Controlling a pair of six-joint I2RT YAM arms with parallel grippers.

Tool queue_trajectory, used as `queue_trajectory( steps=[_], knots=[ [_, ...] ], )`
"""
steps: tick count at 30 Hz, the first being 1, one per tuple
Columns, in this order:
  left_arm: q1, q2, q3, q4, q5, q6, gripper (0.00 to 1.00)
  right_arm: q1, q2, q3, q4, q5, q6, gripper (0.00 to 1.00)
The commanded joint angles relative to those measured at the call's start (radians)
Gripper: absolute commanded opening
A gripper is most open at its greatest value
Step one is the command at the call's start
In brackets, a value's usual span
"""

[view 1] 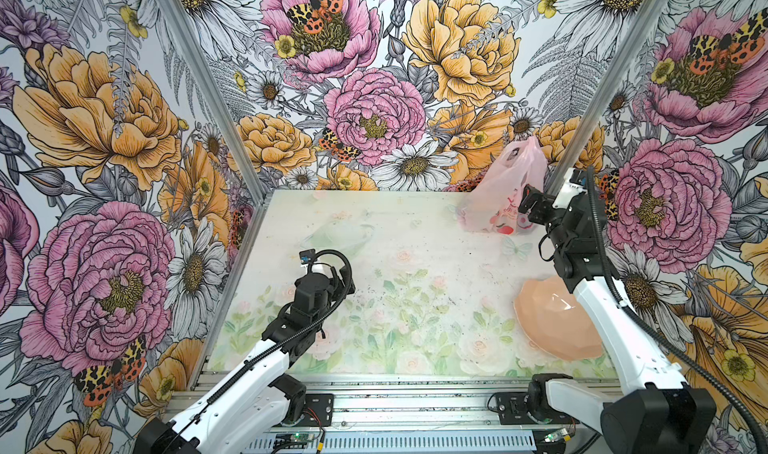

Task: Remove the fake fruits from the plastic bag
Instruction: 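Reach the right gripper to the pink bag's handles while the left arm rises, then grasp the bag handles with the right gripper and lift the bag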

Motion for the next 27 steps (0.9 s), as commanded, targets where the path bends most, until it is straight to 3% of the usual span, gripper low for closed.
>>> queue_trajectory(
  steps=[1,11,20,27],
  knots=[
    [-0.037,0.03,0.015,-0.013,-0.04,0.068,0.99,-0.017,0.117,0.137,-0.016,0.017,-0.056,0.97],
    [-0.036,0.036,0.004,0.012,-0.042,0.062,0.99,-0.075,0.483,0.513,-0.008,-0.053,-0.072,0.96],
    [-0.032,0.048,0.019,-0.004,-0.068,0.031,0.99,-0.092,0.721,0.705,-0.012,-0.159,-0.031,0.94],
    [-0.023,0.07,0.048,-0.023,-0.027,-0.076,0.99,-0.1,0.84,0.806,-0.027,-0.208,0.023,0.8]
  ],
)
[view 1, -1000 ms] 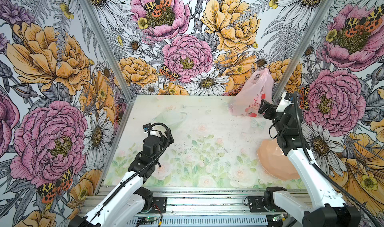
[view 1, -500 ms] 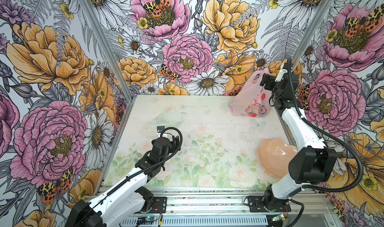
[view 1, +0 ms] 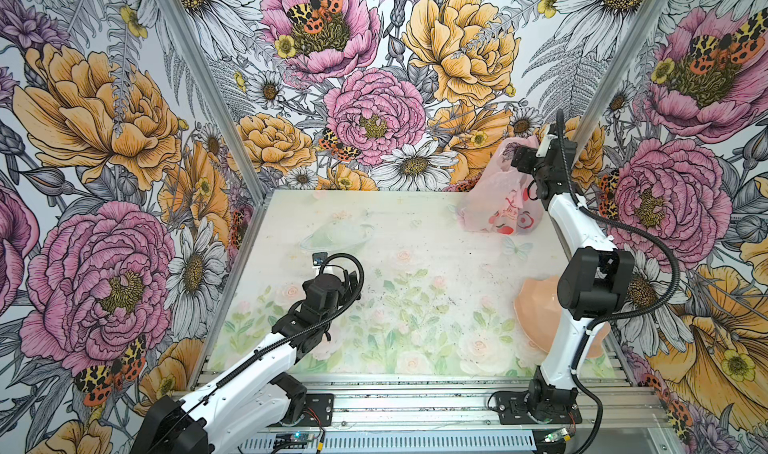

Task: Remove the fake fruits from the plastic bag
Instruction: 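Grasp the bag handles with the right gripper and lift the bag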

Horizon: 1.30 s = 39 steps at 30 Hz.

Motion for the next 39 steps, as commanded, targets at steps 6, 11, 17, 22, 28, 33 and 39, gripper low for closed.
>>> queue_trajectory(
  steps=[6,11,17,22,28,33,39],
  knots=[
    [0.012,0.01,0.054,-0.018,0.02,-0.077,0.99,0.001,0.074,0.124,-0.038,-0.068,0.048,0.33],
    [0.033,-0.008,0.075,-0.073,0.011,-0.119,0.99,0.048,0.014,0.097,-0.063,-0.043,0.017,0.05],
    [0.202,-0.024,0.13,-0.195,0.146,-0.219,0.99,0.163,-0.075,0.031,-0.068,0.05,0.004,0.0],
    [0.315,-0.084,0.145,-0.266,0.241,-0.276,0.99,0.258,-0.137,-0.021,-0.064,0.092,0.06,0.0],
    [0.35,-0.115,0.187,-0.335,0.271,-0.286,0.99,0.396,-0.2,-0.072,-0.064,0.079,0.087,0.0],
    [0.355,-0.138,0.232,-0.397,0.297,-0.273,0.99,0.522,-0.283,-0.165,-0.061,0.103,0.081,0.0],
    [0.399,-0.137,0.308,-0.461,0.373,-0.247,0.98,0.682,-0.406,-0.333,-0.06,0.188,0.061,0.0]
  ],
)
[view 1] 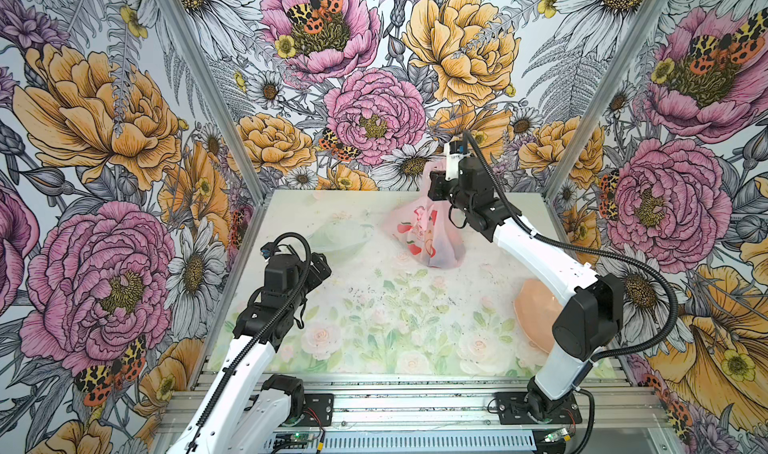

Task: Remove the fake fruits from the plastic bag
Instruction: 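Grasp the bag handles with the right gripper and lift the bag, then carry the bag toward the left gripper while the left gripper grasps its rim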

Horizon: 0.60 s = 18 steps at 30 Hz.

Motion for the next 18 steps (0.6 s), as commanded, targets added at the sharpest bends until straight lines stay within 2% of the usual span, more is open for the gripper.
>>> queue_trajectory(
  steps=[1,5,9,11,18],
  knots=[
    [0.028,-0.006,0.058,-0.047,0.087,0.026,0.99,0.088,-0.102,-0.084,0.031,0.108,-0.02,0.0],
    [-0.04,0.05,0.132,-0.048,0.068,0.007,0.99,0.212,-0.179,-0.203,0.031,0.176,-0.018,0.0],
    [-0.24,0.116,0.197,-0.046,-0.088,-0.024,0.99,0.332,-0.207,-0.238,-0.014,0.244,-0.021,0.0],
    [-0.305,0.137,0.206,-0.046,-0.155,-0.019,0.99,0.381,-0.213,-0.236,-0.049,0.254,-0.025,0.0],
    [-0.311,0.095,0.144,-0.054,-0.151,-0.019,0.99,0.506,-0.265,-0.249,-0.137,0.277,-0.034,0.0]
  ],
)
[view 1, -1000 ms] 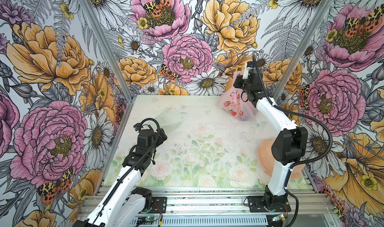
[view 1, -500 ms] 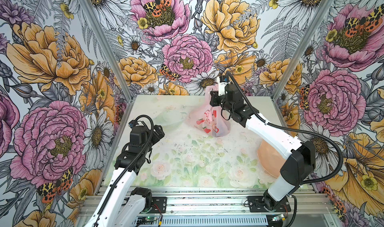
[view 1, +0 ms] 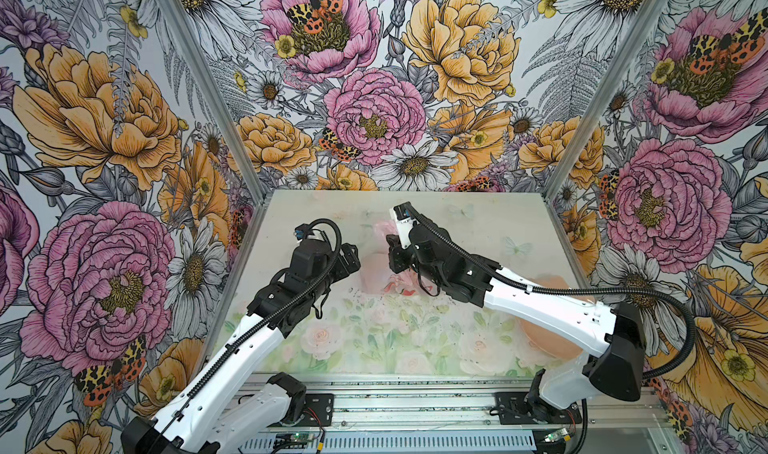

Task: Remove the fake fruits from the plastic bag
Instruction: 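Carry the bag toward the left gripper while the left gripper grasps its rim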

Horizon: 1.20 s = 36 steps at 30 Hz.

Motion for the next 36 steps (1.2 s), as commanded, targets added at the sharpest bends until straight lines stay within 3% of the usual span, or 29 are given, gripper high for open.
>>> queue_trajectory(
  steps=[1,8,14,17,21,28,36],
  knots=[
    [0.005,-0.056,-0.042,-0.018,-0.046,-0.004,0.99,0.048,-0.073,-0.003,-0.047,0.049,-0.018,0.0],
    [0.116,-0.173,-0.093,-0.034,0.082,0.023,0.99,0.079,-0.114,-0.036,-0.064,0.085,-0.002,0.0],
    [0.131,-0.13,-0.002,-0.064,0.151,0.06,0.99,0.081,-0.138,-0.045,-0.064,0.071,-0.017,0.68],
    [0.089,-0.081,0.071,-0.118,0.143,0.075,0.99,0.079,-0.187,-0.06,-0.063,0.039,-0.028,0.87],
    [-0.021,-0.029,0.195,-0.21,0.073,0.094,0.99,0.077,-0.297,-0.117,-0.06,0.023,-0.034,0.98],
    [-0.248,0.023,0.394,-0.324,-0.073,0.122,0.99,0.078,-0.484,-0.215,-0.052,-0.061,-0.027,0.99],
    [-0.679,0.057,0.421,-0.352,-0.314,0.164,0.99,0.066,-0.644,-0.323,-0.056,0.084,0.009,0.99]
  ],
)
